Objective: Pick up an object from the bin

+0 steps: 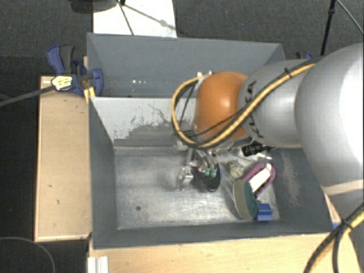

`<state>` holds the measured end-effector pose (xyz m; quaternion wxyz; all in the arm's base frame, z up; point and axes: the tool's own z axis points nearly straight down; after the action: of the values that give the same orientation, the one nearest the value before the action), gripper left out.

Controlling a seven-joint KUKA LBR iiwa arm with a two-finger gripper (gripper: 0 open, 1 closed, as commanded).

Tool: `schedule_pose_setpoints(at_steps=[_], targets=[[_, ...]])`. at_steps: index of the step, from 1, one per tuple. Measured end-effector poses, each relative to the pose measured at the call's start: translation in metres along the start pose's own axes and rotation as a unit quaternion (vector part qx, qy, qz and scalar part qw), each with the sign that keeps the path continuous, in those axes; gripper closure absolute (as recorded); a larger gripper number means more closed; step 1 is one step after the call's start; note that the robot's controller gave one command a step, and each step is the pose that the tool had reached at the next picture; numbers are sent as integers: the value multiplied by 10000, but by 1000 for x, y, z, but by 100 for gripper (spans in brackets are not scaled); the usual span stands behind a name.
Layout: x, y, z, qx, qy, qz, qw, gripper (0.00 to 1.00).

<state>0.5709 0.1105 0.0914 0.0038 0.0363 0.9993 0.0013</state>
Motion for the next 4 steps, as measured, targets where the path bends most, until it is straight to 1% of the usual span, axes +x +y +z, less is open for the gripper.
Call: schedule_pose_setpoints(at_steps=[1, 2, 3, 4], targets=[[31, -74, 18, -8, -28, -499, 9988, 0], [16, -154, 18, -27, -32, -2122, 9772, 0], [-15, -203, -2, 1, -6, -1938, 9810, 0], [-32, -224, -95, 30, -21, -2275, 9738, 0]])
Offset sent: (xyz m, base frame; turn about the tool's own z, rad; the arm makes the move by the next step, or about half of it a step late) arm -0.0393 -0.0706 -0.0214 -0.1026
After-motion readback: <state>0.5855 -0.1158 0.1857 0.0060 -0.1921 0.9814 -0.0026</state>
